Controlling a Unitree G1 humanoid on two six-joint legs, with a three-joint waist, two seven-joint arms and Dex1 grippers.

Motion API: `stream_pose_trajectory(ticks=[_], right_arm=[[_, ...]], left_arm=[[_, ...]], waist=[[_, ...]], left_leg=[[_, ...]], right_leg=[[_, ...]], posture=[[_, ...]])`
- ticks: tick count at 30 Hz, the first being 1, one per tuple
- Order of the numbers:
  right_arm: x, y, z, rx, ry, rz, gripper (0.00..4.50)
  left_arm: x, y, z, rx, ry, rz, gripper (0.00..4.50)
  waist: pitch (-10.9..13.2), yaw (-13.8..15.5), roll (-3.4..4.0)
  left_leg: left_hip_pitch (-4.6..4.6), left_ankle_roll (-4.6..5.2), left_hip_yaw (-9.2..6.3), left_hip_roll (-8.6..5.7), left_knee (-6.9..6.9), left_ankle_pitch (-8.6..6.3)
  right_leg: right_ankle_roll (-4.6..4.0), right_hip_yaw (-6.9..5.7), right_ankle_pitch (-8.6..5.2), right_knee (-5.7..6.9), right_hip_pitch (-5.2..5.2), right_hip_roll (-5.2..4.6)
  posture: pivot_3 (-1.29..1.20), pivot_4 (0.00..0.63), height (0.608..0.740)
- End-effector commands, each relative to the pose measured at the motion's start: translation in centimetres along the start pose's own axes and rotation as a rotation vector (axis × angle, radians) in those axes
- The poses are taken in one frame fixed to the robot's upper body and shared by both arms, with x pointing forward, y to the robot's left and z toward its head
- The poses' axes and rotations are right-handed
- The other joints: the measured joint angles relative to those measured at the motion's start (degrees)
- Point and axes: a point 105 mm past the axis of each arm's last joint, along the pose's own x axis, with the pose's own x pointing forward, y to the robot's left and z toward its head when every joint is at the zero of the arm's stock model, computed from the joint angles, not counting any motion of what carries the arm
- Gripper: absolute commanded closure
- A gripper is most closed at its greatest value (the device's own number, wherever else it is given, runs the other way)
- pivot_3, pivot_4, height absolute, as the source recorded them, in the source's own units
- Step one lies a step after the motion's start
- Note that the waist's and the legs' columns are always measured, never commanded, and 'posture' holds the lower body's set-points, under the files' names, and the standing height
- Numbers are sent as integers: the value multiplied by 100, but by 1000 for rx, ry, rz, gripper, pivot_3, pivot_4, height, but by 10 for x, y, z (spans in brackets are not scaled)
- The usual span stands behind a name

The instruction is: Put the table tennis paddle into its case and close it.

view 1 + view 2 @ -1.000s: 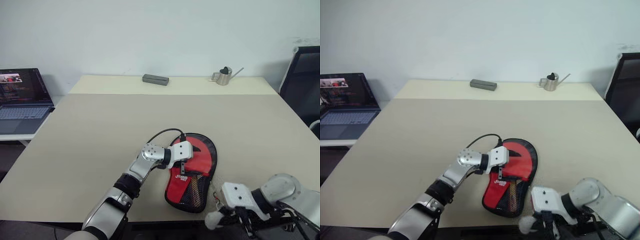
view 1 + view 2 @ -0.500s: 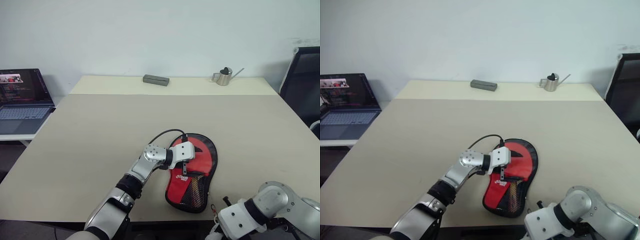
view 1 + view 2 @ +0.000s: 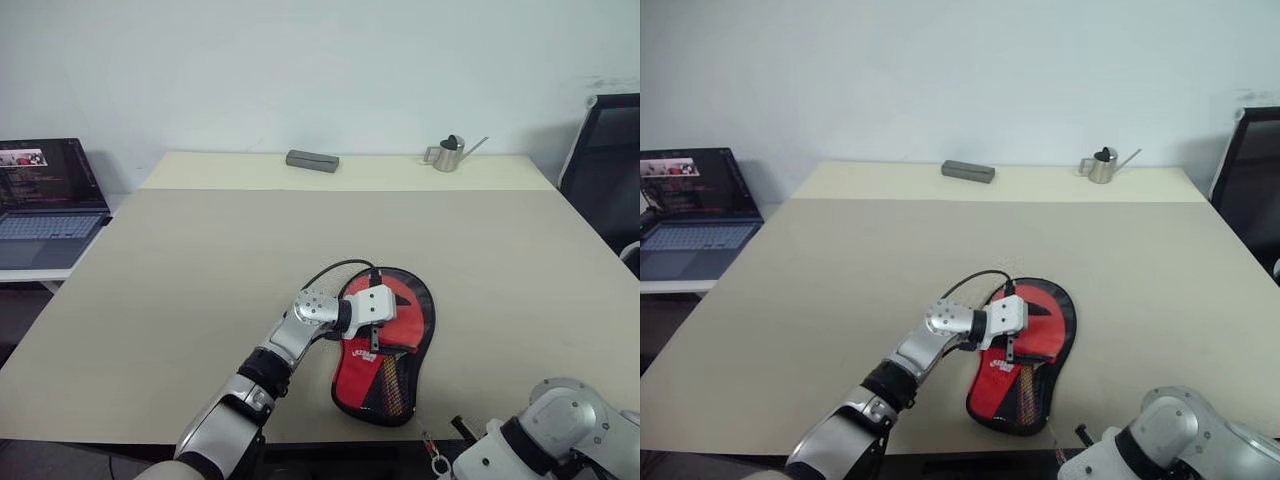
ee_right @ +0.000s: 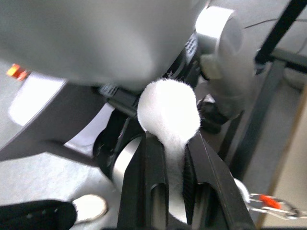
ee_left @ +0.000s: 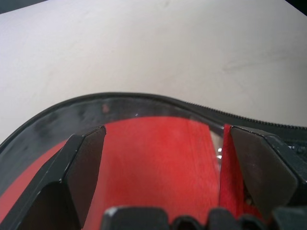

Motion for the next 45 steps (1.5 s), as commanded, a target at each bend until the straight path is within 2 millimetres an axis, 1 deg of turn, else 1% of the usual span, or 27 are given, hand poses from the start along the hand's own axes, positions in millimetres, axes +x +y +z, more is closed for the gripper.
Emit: stream_pose_trajectory(ticks=[1, 3, 4, 6, 7, 8, 9, 12, 14, 16, 17, 19, 20, 21, 23, 25, 26, 28, 29, 31, 33, 35, 37, 40, 42, 44, 45], right_arm=[[0, -7, 4, -26, 1, -25, 4478], [-8, -14, 6, 51, -26, -66, 3757], [-11, -16, 8, 81, -39, -78, 3519], [-13, -16, 9, 108, -51, -82, 2784], [-14, -17, 10, 122, -60, -85, 2523], [-15, -18, 12, 131, -76, -102, 2087], [-19, -19, 18, 161, -124, -116, 1869], [-29, -19, 29, 217, -217, -134, 1869], [-35, -21, 34, 249, -265, -155, 1869], [-46, -27, 40, 278, -324, -186, 1869], [-57, -32, 43, 290, -341, -214, 1869], [-90, -44, 45, 293, -356, -317, 1869], [-103, -52, 43, 303, -350, -375, 1869], [-116, -62, 36, 310, -327, -447, 1869], [-135, -80, 21, 346, -290, -565, 1869], [-150, -97, 2, 378, -245, -665, 1869], [-155, -102, -5, 389, -228, -697, 1689], [-161, -109, -14, 400, -220, -726, 1312], [-162, -112, -18, 399, -216, -735, 1312], [-163, -121, -23, 394, -229, -749, 1312], [-165, -128, -27, 391, -242, -768, 1312], [-173, -136, -35, 409, -254, -817, 1312], [-182, -142, -44, 438, -271, -864, 1312], [-195, -146, -60, 477, -280, -915, 705], [-202, -148, -72, 487, -267, -956, 66], [-209, -151, -83, 502, -255, -995, 26], [-212, -155, -85, 507, -257, -1016, 26]], left_arm=[[8, -18, -15, -25, 60, -71, 0], [8, -16, -15, -25, 58, -60, 0], [8, -15, -15, -25, 58, -56, 0], [8, -14, -15, -25, 59, -51, 0], [8, -14, -15, -25, 60, -50, 0], [8, -14, -16, -24, 61, -47, 0], [8, -13, -16, -24, 62, -40, 0], [7, -11, -17, -26, 63, -29, 0], [7, -10, -18, -26, 64, -22, 0], [7, -9, -18, -26, 64, -13, 0], [7, -9, -18, -26, 63, -10, 0], [6, -6, -17, -28, 55, 6, 0], [2, -3, -16, -30, 47, 17, 0], [-5, 2, -13, -30, 31, 38, 0], [-23, 13, -5, -26, 2, 78, 0], [-52, 26, 8, -16, -30, 129, 0], [-66, 31, 15, -14, -42, 151, 0], [-86, 35, 29, 2, -60, 171, 0], [-94, 36, 37, 14, -71, 177, 0], [-116, 41, 61, -1, -122, 211, 0], [-136, 41, 74, -19, -134, 242, 0], [-159, 37, 71, -52, -96, 295, 0], [-181, 30, 61, -110, -42, 348, 0], [-209, 14, 48, -196, 28, 412, 0], [-225, 11, 46, -223, 42, 487, 0], [-238, 17, 46, -206, 56, 589, 0], [-246, 18, 47, -201, 55, 628, 0]], waist=[[3, -8, -1], [5, -10, 5], [5, -8, 5], [5, -6, 5], [5, -7, 6], [5, -7, 6], [5, -6, 6], [6, -7, 5], [6, -7, 3], [8, -8, 3], [8, -8, 5], [15, -17, 15], [16, -17, 14], [19, -16, 9], [26, -31, 17], [45, -79, 4], [49, -109, 7], [56, -144, 15], [57, -143, 18], [61, -143, 21], [65, -116, 20], [69, -143, 17], [71, -164, 21], [84, -223, 22], [92, -197, 19], [95, -162, 16], [96, -144, 13]], left_leg=[[0, 0, 0, 0, 0, 0], [0, -1, 1, -1, 1, 0], [0, 0, 0, 0, 1, 0], [0, -1, -6, 1, 1, 0], [0, -1, -7, 0, 1, 0], [0, -1, -7, 0, 1, 0], [0, -1, -7, 0, 1, 0], [-1, -1, -5, 0, 2, 0], [2, 0, -6, 1, 2, 0], [2, 0, -8, 2, 2, 0], [2, 0, -7, 2, 2, 0], [3, 0, -6, 2, 4, 0], [2, 0, -1, 2, 8, 0], [3, 0, -1, 2, 9, 1], [4, 1, -3, 5, 9, 1], [5, 1, 4, 17, 6, 1], [0, 1, 4, 20, 6, 1], [-6, 1, 11, 18, 3, 2], [-15, 1, 12, 17, 3, 2], [-15, 1, 28, 13, 3, 2], [-16, 1, 35, 8, 4, 2], [-10, 2, 42, 7, 6, 2], [-4, 2, 48, 10, 4, 2], [2, 3, 64, 18, 2, 2], [5, 4, 60, 18, 4, 3], [4, 5, 59, 18, 4, 5], [4, 6, 58, 17, 6, 6]], right_leg=[[0, 0, 0, 0, 0, 0], [0, 1, 0, 1, 0, 0], [0, 1, 0, 1, 0, 0], [0, -3, 0, 2, 0, 0], [-1, -4, 0, 2, 0, 0], [-1, -4, 0, 2, 0, 0], [0, -4, 0, 2, 0, 0], [0, -2, 1, 3, 1, 0], [1, -3, 1, 4, 4, 0], [1, -5, 1, 6, 3, 0], [1, -4, 1, 8, 3, 0], [4, -3, 3, 9, 4, 0], [7, 1, 6, 9, 4, 0], [9, 1, 7, 10, 4, 0], [7, -1, 6, 13, 2, 1], [2, 2, 5, 21, -8, 10], [0, 3, 6, 22, -17, 13], [-10, 17, 5, 38, -50, 18], [-12, 22, 4, 44, -62, 18], [-14, 39, 3, 57, -76, 17], [-12, 48, 3, 61, -79, 12], [-11, 57, 3, 61, -76, 11], [-12, 62, 2, 65, -76, 15], [-20, 76, -2, 80, -86, 19], [-32, 73, -9, 94, -90, 19], [-43, 73, -15, 97, -91, 20], [-54, 75, -22, 97, -90, 19]], posture=[[0, 150, 740], [0, 150, 740], [0, 150, 740], [0, 150, 740], [0, 150, 740], [0, 150, 740], [0, 150, 740], [0, 150, 740], [0, 150, 740], [0, 150, 740], [0, 150, 740], [0, 150, 740], [0, 150, 740], [0, 150, 740], [0, 150, 740], [0, 150, 740], [0, 150, 740], [0, 150, 740], [0, 150, 740], [0, 150, 740], [0, 150, 740], [0, 150, 740], [0, 150, 740], [0, 150, 740], [0, 150, 740], [0, 150, 740], [0, 150, 740]])
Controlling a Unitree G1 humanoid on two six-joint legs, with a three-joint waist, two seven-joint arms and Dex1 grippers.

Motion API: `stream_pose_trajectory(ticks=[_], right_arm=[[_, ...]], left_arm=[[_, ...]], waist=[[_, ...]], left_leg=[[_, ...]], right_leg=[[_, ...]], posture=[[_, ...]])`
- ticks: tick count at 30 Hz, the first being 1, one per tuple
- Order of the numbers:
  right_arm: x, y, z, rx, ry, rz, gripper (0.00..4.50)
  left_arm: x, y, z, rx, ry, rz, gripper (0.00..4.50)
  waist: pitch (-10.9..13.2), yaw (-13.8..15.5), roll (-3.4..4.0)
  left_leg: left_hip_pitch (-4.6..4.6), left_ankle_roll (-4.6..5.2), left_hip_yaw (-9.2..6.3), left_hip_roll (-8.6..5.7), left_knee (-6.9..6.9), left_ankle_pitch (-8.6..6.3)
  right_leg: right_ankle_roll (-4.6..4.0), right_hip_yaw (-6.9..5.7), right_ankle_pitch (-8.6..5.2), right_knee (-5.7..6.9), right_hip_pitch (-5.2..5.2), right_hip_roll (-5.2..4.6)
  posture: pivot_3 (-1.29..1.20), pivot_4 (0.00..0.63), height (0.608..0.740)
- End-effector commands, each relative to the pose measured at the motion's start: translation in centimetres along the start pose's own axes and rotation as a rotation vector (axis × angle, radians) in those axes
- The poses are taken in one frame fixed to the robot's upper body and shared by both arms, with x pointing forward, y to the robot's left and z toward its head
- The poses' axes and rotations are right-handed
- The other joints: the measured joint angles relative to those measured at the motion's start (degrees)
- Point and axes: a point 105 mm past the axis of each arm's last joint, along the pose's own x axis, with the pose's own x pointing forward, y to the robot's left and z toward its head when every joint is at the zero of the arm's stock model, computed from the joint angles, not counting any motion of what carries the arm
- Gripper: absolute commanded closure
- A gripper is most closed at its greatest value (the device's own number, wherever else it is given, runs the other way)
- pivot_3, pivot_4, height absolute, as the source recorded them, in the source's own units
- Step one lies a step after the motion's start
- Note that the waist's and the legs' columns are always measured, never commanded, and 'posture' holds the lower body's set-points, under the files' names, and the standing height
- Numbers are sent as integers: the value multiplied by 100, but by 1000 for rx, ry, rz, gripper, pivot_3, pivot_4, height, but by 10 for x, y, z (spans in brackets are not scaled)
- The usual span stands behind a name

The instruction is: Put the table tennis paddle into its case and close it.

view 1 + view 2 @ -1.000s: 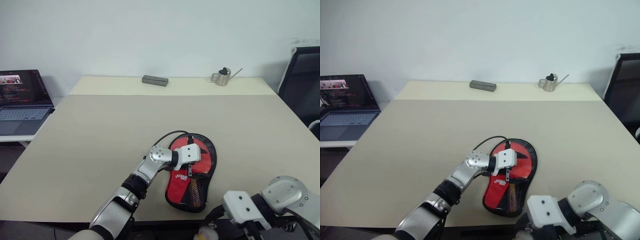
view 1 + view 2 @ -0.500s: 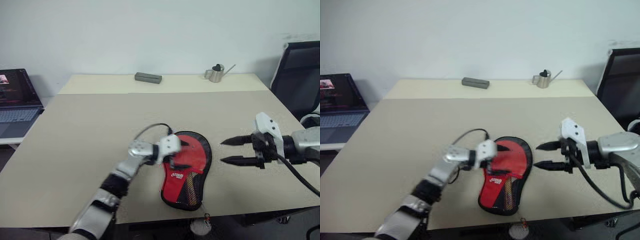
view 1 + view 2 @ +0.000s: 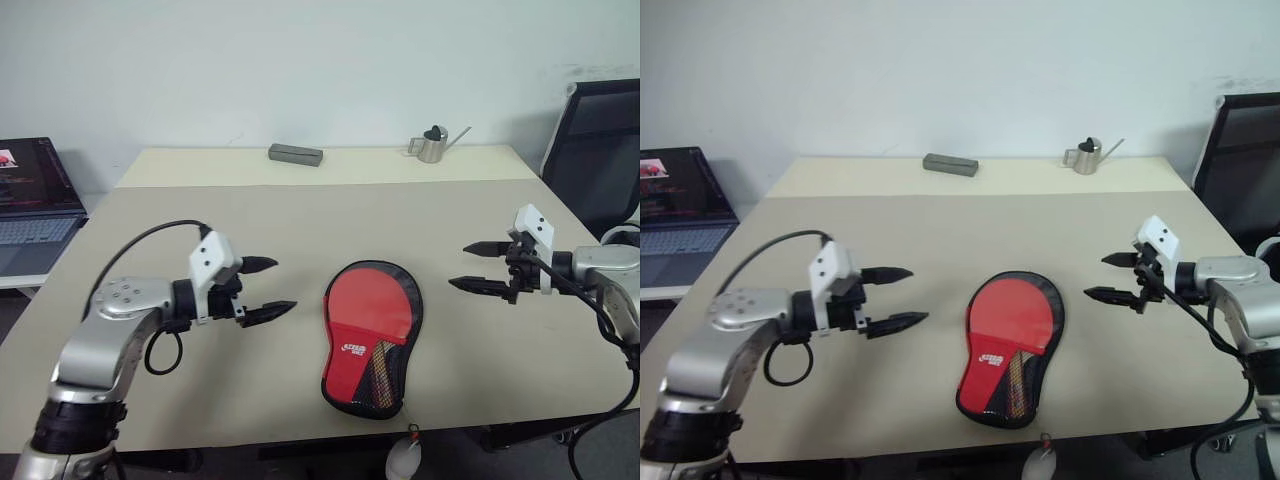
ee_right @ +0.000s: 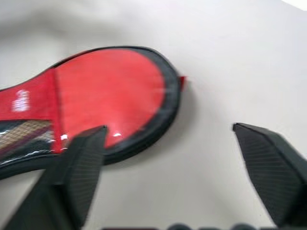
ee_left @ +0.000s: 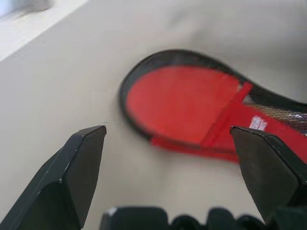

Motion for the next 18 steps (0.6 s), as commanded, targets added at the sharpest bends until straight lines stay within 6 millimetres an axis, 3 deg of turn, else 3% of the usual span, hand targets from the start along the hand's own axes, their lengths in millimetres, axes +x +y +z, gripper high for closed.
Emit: stream_pose_trajectory(ticks=[1, 7, 10, 18], right_arm=[[-6, -19, 11, -42, -38, -79, 26], [-22, -49, 16, -20, -57, -213, 26], [-32, -62, 19, -27, -64, -269, 26], [-42, -61, 12, -25, -17, -300, 26]], left_arm=[[-21, 15, 23, 67, -60, 140, 0], [-30, 23, 30, 73, -62, 257, 0], [-22, 23, 31, 72, -58, 257, 0], [-12, 24, 14, 45, -61, 272, 0]], waist=[[1, 23, -1], [1, 23, 0], [2, 8, 4], [2, 8, 4]], left_leg=[[-1, 1, -2, -2, 0, 2], [-4, 1, 2, -6, 0, 4], [-3, 1, 3, -6, -2, 4], [-3, 1, 6, -5, -2, 4]], right_leg=[[-2, 1, -1, 0, 0, 0], [-15, 13, 10, 0, 2, -1], [-31, 12, 18, 1, 2, 0], [-34, 15, 18, 1, 3, 0]], posture=[[0, 150, 740], [0, 150, 740], [0, 150, 740], [0, 150, 740]])
